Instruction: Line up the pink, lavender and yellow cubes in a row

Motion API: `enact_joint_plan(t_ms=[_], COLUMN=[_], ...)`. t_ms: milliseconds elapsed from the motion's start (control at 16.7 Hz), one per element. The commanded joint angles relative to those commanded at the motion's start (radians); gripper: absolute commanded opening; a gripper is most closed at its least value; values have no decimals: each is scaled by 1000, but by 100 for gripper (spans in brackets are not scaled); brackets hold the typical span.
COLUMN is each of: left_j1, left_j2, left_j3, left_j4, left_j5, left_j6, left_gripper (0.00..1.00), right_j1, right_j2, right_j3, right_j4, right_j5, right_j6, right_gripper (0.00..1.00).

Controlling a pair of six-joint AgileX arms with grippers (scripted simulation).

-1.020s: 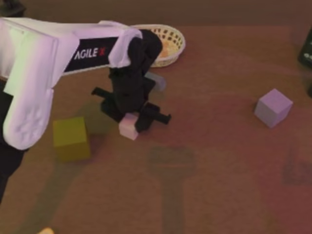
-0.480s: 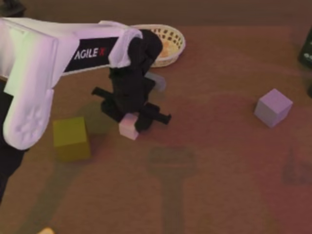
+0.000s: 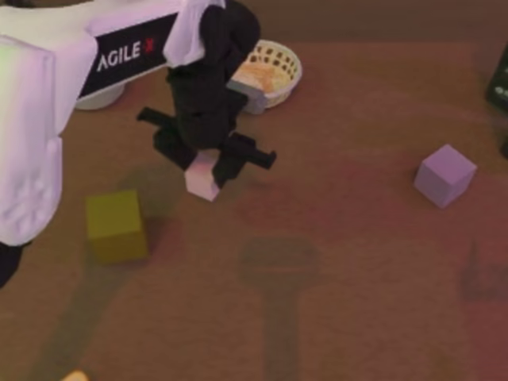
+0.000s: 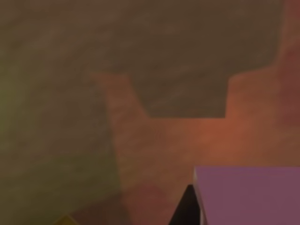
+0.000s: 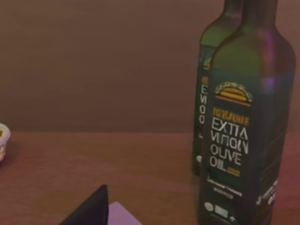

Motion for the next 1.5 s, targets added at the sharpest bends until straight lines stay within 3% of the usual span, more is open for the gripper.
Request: enact_joint_plan(t_ms=[360,540,780,1200,1500], left_j1=[-5,-46,-159,-405,-503], left_j2=[-6,2,18,27,10], left_j3=[10,27,62,109,122], left_j4=[-13,-25,-56,-116,-126], left_j5=[0,-3,-11,-24,-31], left_j6=[0,-68,-287,-813,-990], left_gripper=[0,0,0,0,0], right_j1=[0,0,0,0,0], right_j2=[0,0,0,0,0], right_j3=[0,0,0,0,0], right_j4=[0,0,0,0,0], right_j5=[0,0,0,0,0], right_j6=[0,0,0,0,0], right_gripper=[100,100,100,100,100])
